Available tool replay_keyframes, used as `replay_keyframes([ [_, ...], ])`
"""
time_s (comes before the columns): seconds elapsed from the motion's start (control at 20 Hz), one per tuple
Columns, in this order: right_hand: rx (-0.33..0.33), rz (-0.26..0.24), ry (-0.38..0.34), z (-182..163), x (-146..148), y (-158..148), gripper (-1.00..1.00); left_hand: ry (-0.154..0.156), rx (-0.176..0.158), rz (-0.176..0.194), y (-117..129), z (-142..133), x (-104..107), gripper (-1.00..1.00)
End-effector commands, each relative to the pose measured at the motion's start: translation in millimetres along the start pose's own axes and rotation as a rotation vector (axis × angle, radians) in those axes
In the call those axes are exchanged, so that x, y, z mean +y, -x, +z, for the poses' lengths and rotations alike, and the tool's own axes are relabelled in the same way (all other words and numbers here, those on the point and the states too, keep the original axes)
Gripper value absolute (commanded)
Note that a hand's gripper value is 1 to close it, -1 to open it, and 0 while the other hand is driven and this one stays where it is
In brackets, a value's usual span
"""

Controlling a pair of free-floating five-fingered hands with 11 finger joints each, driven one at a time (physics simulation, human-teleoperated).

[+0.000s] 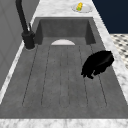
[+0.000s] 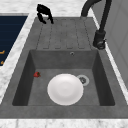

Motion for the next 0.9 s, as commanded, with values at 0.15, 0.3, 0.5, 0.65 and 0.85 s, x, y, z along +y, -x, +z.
replay_keyframes([
  [0.15, 0.168, -0.002, -0.059, 14.4, -7.7, -31.8, -1.00, 0.000, 0.000, 0.000, 0.0, 0.0, 0.0, 0.00],
  [0.3, 0.277, 0.009, -0.094, 19.6, -12.1, -37.3, -1.00, 0.000, 0.000, 0.000, 0.0, 0.0, 0.0, 0.00],
  [0.5, 0.358, 0.022, -0.100, 11.2, 14.5, -1.9, -1.00, 0.000, 0.000, 0.000, 0.0, 0.0, 0.0, 0.00],
  [0.65, 0.328, 0.007, -0.080, 0.2, 31.4, 18.5, -1.00, 0.000, 0.000, 0.000, 0.0, 0.0, 0.0, 0.00],
  [0.85, 0.308, -0.020, -0.082, -11.4, 55.4, 26.9, -1.00, 0.000, 0.000, 0.000, 0.0, 0.0, 0.0, 0.00],
])
